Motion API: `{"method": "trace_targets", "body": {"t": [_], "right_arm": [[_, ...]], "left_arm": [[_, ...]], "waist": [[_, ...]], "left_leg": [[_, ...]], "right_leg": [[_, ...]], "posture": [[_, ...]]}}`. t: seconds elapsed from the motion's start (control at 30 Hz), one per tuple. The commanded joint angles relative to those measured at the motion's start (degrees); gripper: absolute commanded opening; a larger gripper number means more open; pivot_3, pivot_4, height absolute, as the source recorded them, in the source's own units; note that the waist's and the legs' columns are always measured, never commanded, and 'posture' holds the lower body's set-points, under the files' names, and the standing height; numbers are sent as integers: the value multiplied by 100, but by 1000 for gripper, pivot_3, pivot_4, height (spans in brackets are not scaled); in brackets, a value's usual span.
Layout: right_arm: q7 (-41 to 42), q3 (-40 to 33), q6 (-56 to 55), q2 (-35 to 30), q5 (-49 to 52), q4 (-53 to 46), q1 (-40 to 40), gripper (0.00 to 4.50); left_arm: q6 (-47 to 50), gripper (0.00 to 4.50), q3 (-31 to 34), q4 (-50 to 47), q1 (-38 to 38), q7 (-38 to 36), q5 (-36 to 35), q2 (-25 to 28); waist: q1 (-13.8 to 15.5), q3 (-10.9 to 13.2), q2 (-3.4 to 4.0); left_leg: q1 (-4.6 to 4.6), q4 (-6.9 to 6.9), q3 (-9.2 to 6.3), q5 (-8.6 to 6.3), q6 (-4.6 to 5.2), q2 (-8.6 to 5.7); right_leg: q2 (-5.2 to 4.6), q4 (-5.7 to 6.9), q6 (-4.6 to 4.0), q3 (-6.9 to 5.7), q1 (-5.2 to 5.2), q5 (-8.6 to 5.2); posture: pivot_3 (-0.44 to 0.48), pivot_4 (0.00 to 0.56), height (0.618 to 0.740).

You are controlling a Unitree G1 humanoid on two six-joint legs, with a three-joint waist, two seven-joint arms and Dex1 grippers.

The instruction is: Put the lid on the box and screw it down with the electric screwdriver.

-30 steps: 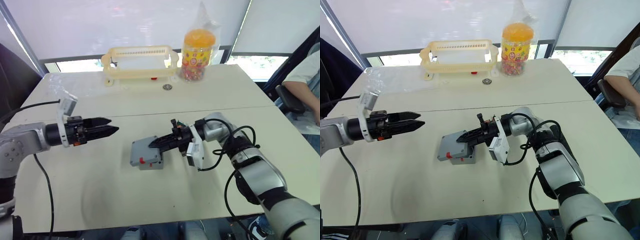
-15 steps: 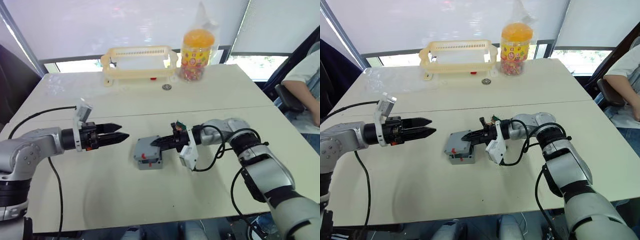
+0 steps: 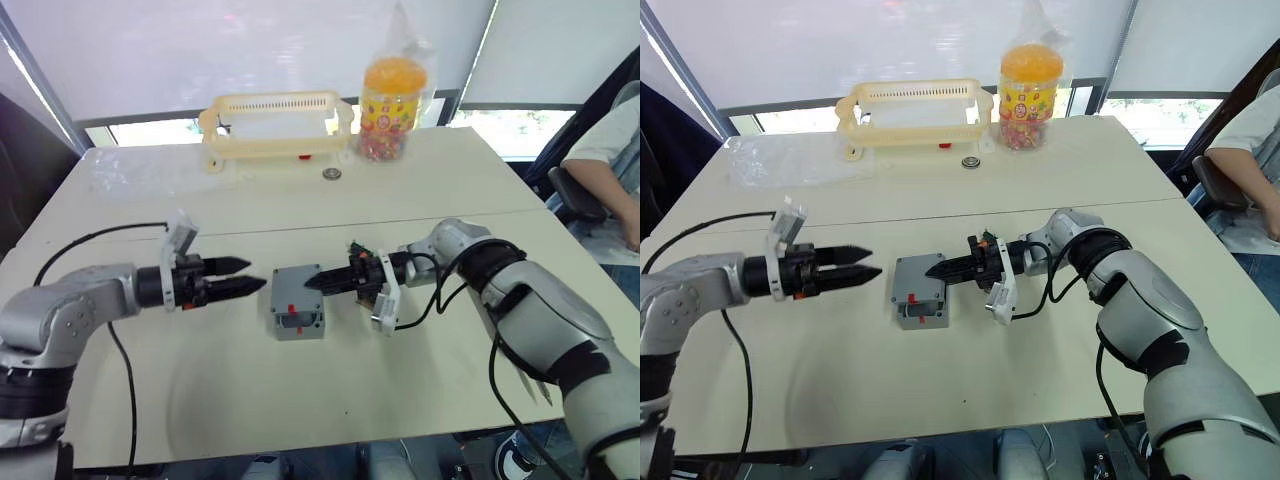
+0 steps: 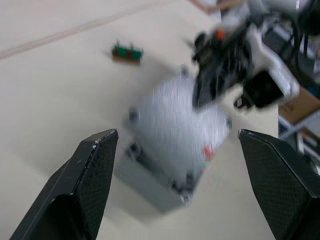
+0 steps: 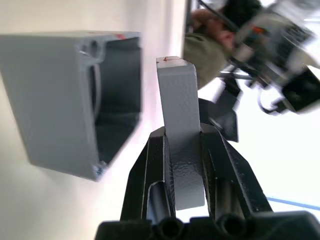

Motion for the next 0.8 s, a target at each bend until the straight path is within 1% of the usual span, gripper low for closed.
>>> {"method": "trace_targets", "body": {"t": [0.03, 0.13, 0.2, 0.3, 0.4, 0.5, 0.6, 0.67, 0.8], "right_arm": [[-249, -82, -158, -215, 391, -233, -284, 200], [-49, -296, -490, -452, 808, -549, -276, 200], [278, -458, -765, -605, 1186, -830, -204, 200], [1042, -651, -1105, -824, 1784, -1261, 63, 200], [1734, -881, -1212, -942, 2282, -1468, 304, 200], [2346, -1108, -1246, -1001, 2736, -1605, 524, 200], [2815, -1289, -1263, -992, 3060, -1676, 685, 200], [3093, -1394, -1289, -958, 3224, -1696, 765, 200], [3543, -1552, -1340, -839, 3416, -1637, 835, 200]], "left_arm": [[-66, 3932, 240, -435, 405, -196, -35, 288], [-341, 3932, 151, -788, 895, -169, 229, 395], [-707, 3932, -51, -964, 1086, 64, 579, 209], [-1093, 3932, -410, -1204, 1294, 423, 963, -206], [-1470, 3932, -632, -1320, 1469, 563, 1367, -365], [-1782, 3932, -854, -1233, 1525, 827, 1756, -591], [-2086, 3932, -1058, -979, 1450, 1126, 2205, -837], [-2307, 3932, -1185, -745, 1348, 1223, 2468, -976], [-2695, 3932, -1473, -305, 1156, 1226, 2914, -1153]], "waist": [[-19, 0, 0], [-38, 0, 0], [-41, 0, 0], [-21, -1, -2], [-22, -3, -4], [-10, -3, -4], [-3, -2, -4], [-3, -3, -4], [13, -3, -4]], "left_leg": [[0, 0, 1, 0, 0, 0], [2, 3, 2, 0, 2, 2], [4, 2, 2, 0, 2, 4], [5, 4, 5, -2, 6, 5], [22, 4, 13, -7, 15, 7], [27, 5, 37, -11, 23, 9], [58, 3, 71, -35, 65, 23], [83, 2, 82, -44, 80, 34], [88, 4, 88, -46, 82, 41]], "right_leg": [[0, 0, 0, 3, 0, 0], [4, 2, -1, 4, 2, 0], [6, 1, -1, 5, 4, 0], [6, -2, 0, 5, 9, 0], [6, -9, 0, 7, 29, 1], [7, -5, 0, 10, 30, 0], [15, -5, 0, 34, 48, 1], [22, -13, 0, 40, 74, 0], [27, -12, -1, 42, 76, 1]], "posture": [[0, 150, 740], [0, 150, 740], [0, 150, 740], [0, 150, 740], [0, 150, 740], [0, 150, 740], [0, 150, 740], [0, 150, 740], [0, 150, 740]]}}
